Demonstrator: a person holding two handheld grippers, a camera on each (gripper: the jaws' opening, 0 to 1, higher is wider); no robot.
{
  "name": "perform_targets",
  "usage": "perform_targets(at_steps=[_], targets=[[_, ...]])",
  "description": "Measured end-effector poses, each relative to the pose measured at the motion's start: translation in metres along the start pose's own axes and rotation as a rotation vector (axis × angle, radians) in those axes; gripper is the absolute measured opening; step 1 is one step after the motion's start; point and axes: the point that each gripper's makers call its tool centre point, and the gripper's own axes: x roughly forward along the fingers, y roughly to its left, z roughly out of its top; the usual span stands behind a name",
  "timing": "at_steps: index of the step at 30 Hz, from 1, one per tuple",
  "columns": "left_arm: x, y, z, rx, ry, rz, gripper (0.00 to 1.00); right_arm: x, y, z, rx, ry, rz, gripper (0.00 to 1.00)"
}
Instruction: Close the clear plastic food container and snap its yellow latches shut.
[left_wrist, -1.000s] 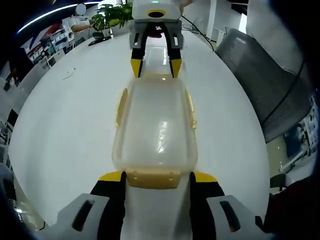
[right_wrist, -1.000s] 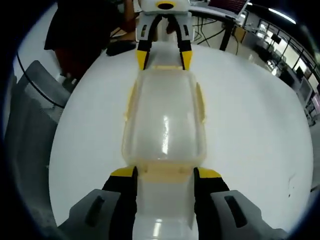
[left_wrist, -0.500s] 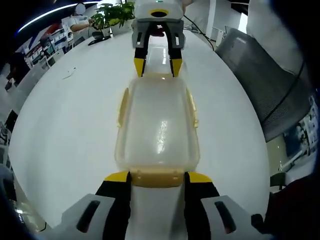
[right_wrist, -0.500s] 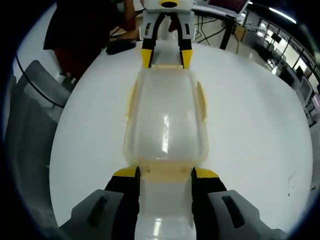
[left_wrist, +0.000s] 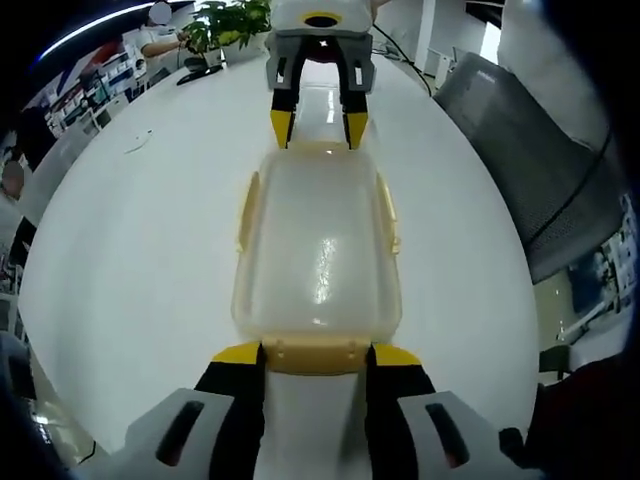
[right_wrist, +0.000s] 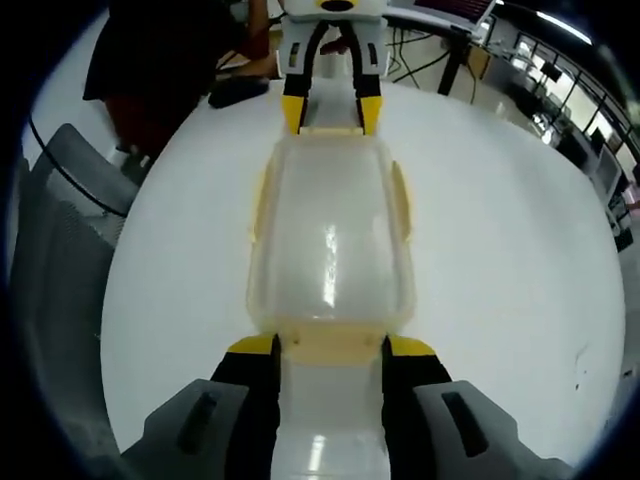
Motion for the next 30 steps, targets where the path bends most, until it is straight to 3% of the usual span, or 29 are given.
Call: perform_targets(at_steps=[6,17,23,30], targets=[[-0.011,-0.008,0.0,-0.013,0.022,-0.014,0.32,-0.009,0.006,0.01,-0.018,-0.013,0.006,0.35],[-0.045,-0.015,0.018,-0.021,0.044,-0.003,0.32,-0.034,0.008,0.022,-0.029,-0.033,0.013,0.35],[-0.065,-0.018,0.042,-0.034,0.042,0.012,0.32,-0.058,0.011,0.021,-0.042,-0.035,0.032,0.35],[-0.074,-0.017,0.077,-0.029,0.038,0.051,0.32,-0.093,0.007,0.007,-0.064,-0.046,0.018,0.35]])
